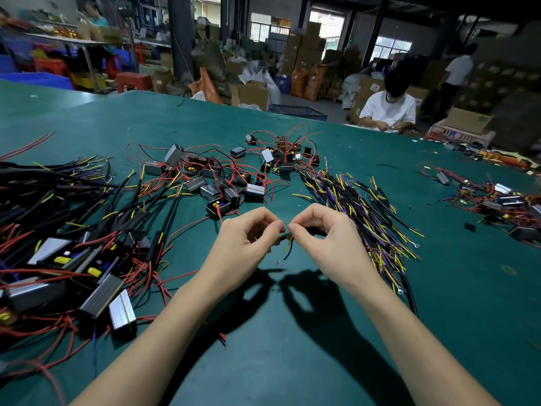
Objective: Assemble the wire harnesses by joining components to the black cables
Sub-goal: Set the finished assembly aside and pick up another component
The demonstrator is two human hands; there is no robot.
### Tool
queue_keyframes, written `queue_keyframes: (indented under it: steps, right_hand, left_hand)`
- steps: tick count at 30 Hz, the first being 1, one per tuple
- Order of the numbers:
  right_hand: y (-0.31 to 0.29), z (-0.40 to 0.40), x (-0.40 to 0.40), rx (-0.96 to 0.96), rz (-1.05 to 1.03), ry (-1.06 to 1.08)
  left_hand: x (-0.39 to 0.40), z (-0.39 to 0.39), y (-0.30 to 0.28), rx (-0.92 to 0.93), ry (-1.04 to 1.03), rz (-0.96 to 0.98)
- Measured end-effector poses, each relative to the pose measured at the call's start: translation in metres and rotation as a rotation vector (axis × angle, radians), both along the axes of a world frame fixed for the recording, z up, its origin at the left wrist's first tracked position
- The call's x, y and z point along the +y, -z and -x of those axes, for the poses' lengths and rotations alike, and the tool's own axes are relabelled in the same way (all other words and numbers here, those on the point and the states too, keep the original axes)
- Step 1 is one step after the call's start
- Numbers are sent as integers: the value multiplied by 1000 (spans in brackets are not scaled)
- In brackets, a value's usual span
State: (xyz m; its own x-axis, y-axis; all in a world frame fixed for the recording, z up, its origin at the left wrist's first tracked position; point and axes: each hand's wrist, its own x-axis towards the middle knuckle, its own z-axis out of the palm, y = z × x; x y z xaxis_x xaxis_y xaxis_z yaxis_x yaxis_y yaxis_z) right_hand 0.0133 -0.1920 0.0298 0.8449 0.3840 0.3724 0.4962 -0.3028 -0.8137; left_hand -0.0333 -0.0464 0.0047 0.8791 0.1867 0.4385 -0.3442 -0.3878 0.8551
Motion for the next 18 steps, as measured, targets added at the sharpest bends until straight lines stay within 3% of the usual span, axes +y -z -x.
queue_keyframes:
  steps: [18]
  right_hand:
    - [-5,1,-4,87,-16,-9]
  left_hand:
    - [-5,1,-2,-38,-27,28]
